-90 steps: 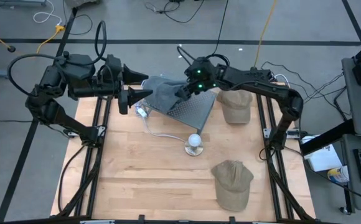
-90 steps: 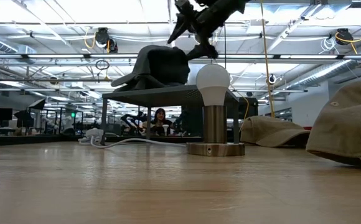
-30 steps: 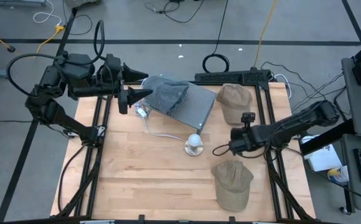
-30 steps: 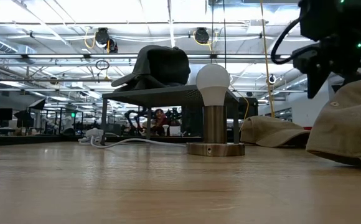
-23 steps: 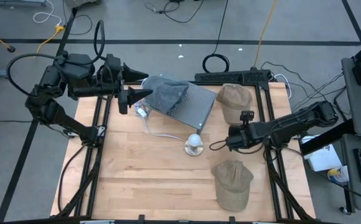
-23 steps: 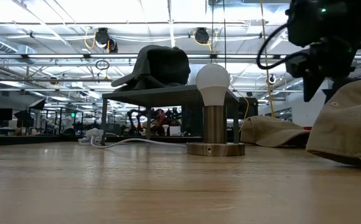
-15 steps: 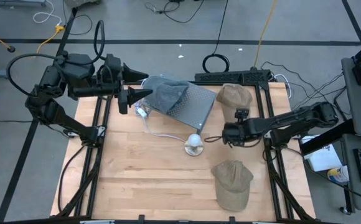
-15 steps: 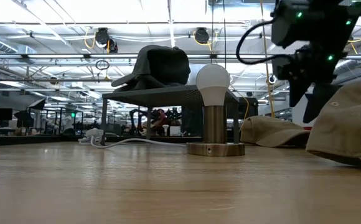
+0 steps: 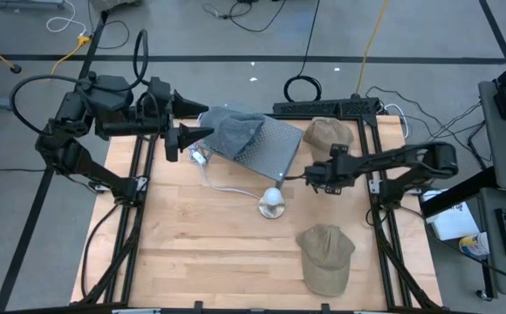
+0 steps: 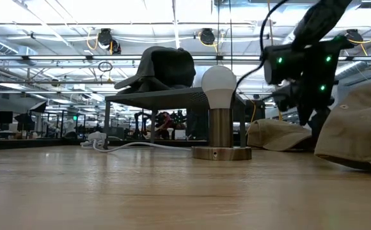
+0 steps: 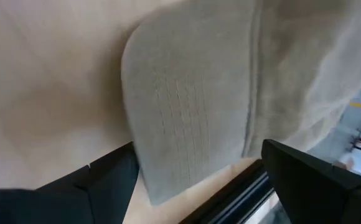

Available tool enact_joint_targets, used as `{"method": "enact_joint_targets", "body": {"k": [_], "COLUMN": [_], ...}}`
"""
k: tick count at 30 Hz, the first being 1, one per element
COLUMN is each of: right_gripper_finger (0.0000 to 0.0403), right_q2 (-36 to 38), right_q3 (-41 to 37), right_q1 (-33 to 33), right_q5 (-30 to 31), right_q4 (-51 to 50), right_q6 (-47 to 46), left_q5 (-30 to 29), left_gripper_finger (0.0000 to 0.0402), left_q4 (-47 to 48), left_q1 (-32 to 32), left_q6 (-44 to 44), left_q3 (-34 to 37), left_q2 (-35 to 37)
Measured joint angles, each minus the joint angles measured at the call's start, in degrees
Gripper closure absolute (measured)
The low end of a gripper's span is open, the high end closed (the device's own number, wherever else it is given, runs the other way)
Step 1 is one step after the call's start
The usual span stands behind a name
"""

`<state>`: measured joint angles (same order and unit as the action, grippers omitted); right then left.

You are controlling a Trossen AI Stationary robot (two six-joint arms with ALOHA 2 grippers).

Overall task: Pick & Place hat
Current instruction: Put the top brown cap on the shelf

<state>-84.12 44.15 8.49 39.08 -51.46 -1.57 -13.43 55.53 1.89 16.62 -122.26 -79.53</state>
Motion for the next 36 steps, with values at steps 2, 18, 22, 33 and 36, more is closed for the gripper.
{"method": "enact_joint_targets", "body": {"k": [2, 18, 22, 33, 36], "right_gripper_finger": [0.0074, 0.0319, 0.0388, 0.0396, 0.0398], "right_q2": [-2.2, -5.2, -5.0, 6.6, 10.6], "right_q3": [0.0, 0.6, 2.0, 11.0, 15.2], "right_q1": [0.8, 0.8, 0.8, -2.5, -4.6], "right_q5": [0.2, 6.0, 7.9, 6.1, 6.9], "right_q4": [1.2, -1.2, -7.4, -27.7, -33.6], "right_q6": [1.3, 2.1, 0.3, -9.1, -10.9], "left_q5": [0.0, 0.5, 0.5, 6.7, 10.4], "left_gripper_finger": [0.0077, 0.0088, 0.0094, 0.0101, 0.0094], "left_q4": [0.0, 1.6, 1.5, 1.3, 1.3], "left_q1": [0.0, 0.0, 0.0, -1.1, -2.3], "left_q6": [0.0, 0.0, 0.0, 2.3, 4.3], "left_q3": [0.0, 0.0, 0.0, 0.0, 0.0], "left_q2": [0.0, 0.0, 0.0, 0.0, 0.0]}}
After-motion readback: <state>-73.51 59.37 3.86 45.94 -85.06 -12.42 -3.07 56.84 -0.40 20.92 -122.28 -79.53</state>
